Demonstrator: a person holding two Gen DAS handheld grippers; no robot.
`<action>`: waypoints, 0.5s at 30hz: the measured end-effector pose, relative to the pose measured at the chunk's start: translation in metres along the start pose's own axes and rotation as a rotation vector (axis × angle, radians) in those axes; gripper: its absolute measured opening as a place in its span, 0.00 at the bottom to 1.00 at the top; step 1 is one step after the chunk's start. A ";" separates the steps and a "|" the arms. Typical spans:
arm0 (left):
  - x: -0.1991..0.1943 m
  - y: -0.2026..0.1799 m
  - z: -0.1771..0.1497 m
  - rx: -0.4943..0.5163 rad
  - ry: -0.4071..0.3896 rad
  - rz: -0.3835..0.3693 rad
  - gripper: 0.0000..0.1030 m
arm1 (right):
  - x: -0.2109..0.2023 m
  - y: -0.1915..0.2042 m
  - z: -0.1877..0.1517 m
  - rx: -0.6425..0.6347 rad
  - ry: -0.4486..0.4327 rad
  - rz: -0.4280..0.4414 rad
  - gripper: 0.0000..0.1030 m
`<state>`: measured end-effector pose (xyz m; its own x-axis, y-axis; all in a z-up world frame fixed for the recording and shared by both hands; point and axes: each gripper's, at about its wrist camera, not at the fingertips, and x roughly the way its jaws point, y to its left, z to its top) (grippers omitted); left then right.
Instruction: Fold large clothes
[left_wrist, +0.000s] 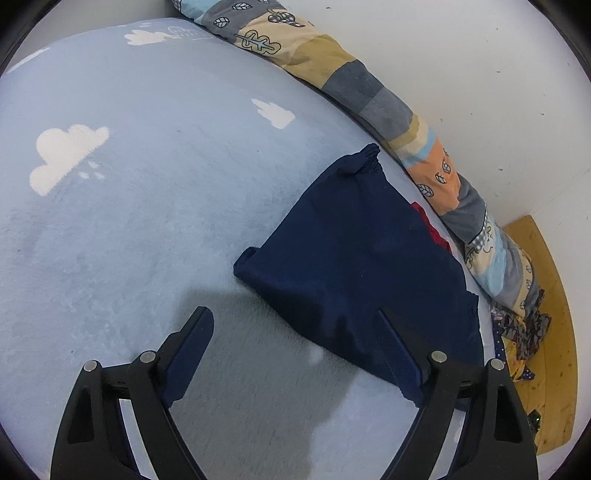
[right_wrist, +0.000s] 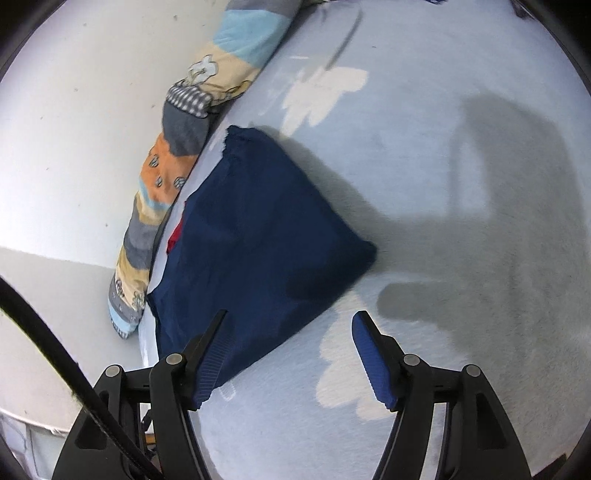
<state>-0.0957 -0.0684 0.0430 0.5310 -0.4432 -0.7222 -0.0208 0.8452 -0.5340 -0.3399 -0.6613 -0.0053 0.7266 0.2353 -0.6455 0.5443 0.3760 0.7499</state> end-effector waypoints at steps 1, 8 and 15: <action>0.002 0.000 0.001 0.001 0.003 -0.006 0.85 | 0.001 -0.002 0.000 0.011 -0.002 -0.001 0.70; 0.026 -0.005 0.007 0.009 0.034 -0.047 0.85 | 0.018 -0.011 0.006 0.037 -0.037 -0.003 0.70; 0.064 -0.011 0.015 0.003 0.068 -0.054 0.85 | 0.045 -0.005 0.015 0.034 -0.082 0.062 0.72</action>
<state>-0.0486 -0.1018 0.0090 0.4728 -0.5076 -0.7203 0.0090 0.8201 -0.5721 -0.3039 -0.6660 -0.0356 0.7901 0.1827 -0.5852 0.5107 0.3318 0.7932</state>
